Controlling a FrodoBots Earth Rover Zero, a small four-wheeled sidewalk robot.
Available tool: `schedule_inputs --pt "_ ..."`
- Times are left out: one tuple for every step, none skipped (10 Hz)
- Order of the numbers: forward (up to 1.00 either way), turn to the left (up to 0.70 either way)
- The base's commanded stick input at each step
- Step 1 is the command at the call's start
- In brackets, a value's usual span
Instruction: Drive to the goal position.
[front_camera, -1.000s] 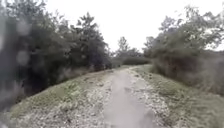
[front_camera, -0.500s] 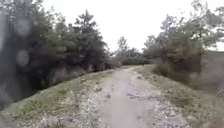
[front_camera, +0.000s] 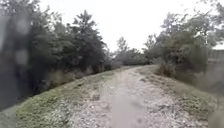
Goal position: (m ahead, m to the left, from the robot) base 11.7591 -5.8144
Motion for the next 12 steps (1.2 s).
schedule_inputs --pt "0.7 0.0" --pt "0.7 0.0" --pt "0.7 0.0" --pt "0.7 0.0" --pt "0.7 0.0" --pt "0.7 0.0" --pt "0.7 0.0" --pt "0.7 0.0" --pt "0.7 0.0" --pt "0.7 0.0" --pt "0.7 0.0" --pt "0.7 0.0"
